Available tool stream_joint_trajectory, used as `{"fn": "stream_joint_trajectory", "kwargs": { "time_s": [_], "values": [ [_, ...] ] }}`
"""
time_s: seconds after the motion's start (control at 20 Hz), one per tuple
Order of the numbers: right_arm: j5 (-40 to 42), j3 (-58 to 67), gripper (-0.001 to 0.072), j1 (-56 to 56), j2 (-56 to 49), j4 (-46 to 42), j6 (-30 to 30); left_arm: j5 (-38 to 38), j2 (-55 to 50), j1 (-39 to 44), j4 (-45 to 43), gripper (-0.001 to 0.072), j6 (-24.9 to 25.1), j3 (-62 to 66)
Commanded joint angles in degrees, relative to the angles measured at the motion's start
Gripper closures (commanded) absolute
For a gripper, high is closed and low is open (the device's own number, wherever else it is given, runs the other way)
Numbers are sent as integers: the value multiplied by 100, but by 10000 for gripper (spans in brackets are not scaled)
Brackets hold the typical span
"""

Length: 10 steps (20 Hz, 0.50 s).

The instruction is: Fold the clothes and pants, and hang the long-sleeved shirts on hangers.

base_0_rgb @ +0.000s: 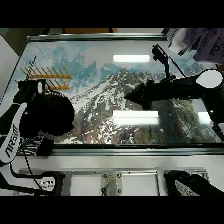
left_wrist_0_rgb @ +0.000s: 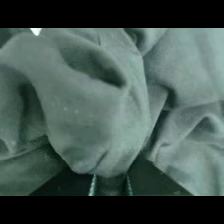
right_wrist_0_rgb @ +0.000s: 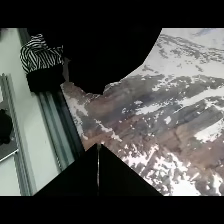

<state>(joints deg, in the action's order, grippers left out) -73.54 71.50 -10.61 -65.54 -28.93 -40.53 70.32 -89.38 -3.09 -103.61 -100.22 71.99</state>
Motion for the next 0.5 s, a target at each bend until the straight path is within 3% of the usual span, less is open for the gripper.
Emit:
{"fn": "stream_joint_trajectory", "kwargs": {
  "time_s": [0.0,0.2,0.45],
  "values": [
    [-57,-2,694,-4,0,575,-26,70,850,520,667,687,326,-63],
    [192,63,696,227,22,527,-118,393,2092,1893,2286,687,485,748],
    [780,201,696,1451,345,-671,-1766,-667,2605,3856,2361,688,439,1716]
  ]
}}
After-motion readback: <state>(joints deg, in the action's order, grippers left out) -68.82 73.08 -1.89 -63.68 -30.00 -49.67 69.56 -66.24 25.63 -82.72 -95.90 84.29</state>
